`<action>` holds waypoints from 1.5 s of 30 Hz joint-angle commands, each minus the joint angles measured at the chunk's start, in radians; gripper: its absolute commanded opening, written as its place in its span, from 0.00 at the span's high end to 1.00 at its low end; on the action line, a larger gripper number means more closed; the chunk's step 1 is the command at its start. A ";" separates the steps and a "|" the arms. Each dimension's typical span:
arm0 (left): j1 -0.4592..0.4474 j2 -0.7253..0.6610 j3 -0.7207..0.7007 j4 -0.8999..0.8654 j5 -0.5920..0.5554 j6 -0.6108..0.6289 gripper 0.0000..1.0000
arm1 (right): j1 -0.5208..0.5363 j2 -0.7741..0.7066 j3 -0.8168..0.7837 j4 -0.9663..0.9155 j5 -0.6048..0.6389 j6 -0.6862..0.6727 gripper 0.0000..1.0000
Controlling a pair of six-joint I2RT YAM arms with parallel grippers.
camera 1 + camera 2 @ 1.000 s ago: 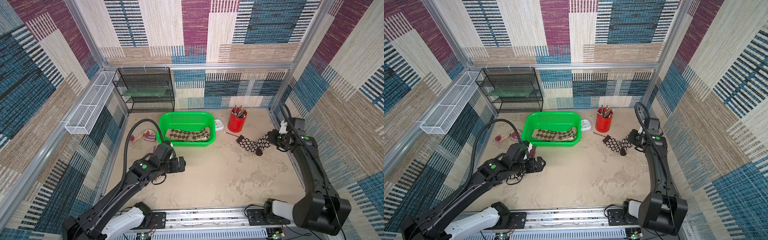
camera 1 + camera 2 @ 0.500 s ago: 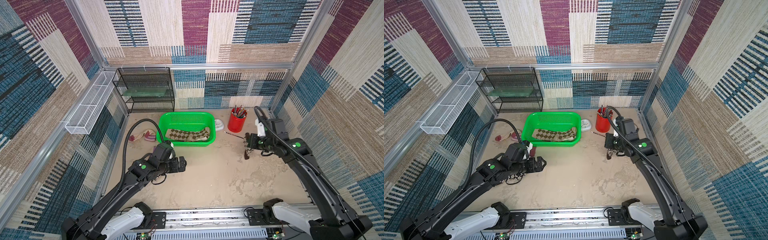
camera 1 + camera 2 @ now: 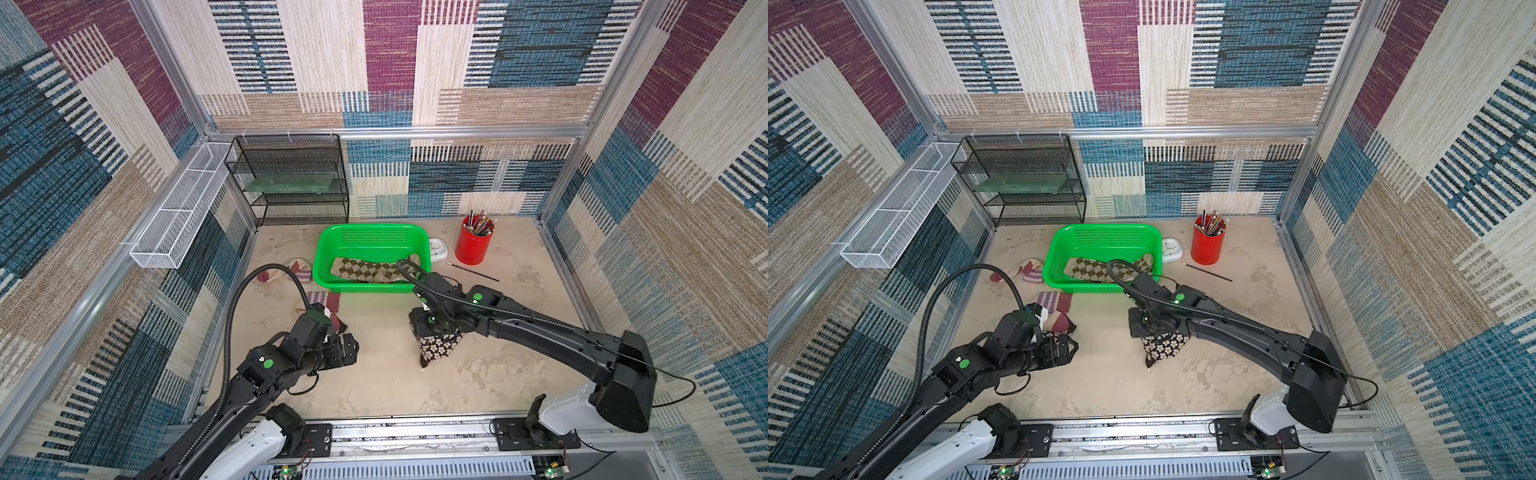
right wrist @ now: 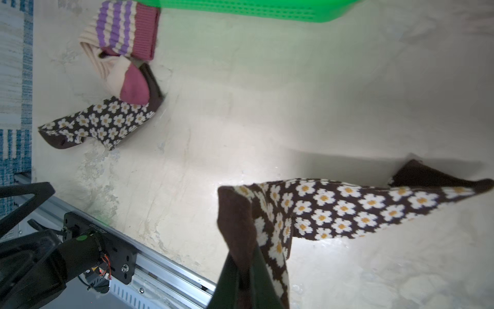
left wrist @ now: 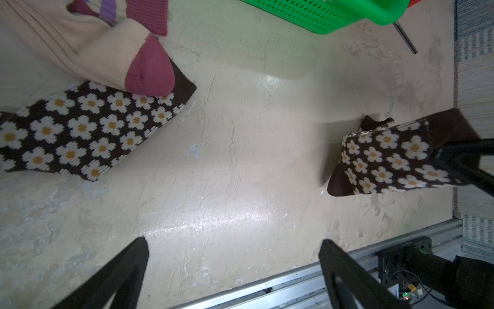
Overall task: Place the socks together as a pair
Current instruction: Flatten out the sock at the center of the board.
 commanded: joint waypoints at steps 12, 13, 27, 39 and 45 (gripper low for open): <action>-0.001 -0.085 -0.046 0.080 0.110 -0.037 0.01 | 0.087 0.171 0.270 -0.095 -0.021 -0.096 0.90; -0.002 -0.089 -0.042 0.082 0.107 -0.036 0.01 | 0.076 0.154 0.295 -0.138 -0.004 -0.107 0.90; -0.002 -0.030 -0.033 0.158 0.103 -0.051 0.01 | -0.331 -0.195 0.354 -0.384 0.084 -0.382 0.89; -0.001 0.076 0.023 0.195 0.115 -0.039 0.01 | -0.546 -0.193 0.459 -0.503 0.052 -0.579 0.88; -0.003 0.071 0.021 0.193 0.111 -0.046 0.01 | -0.471 -0.124 0.426 -0.472 0.040 -0.599 0.87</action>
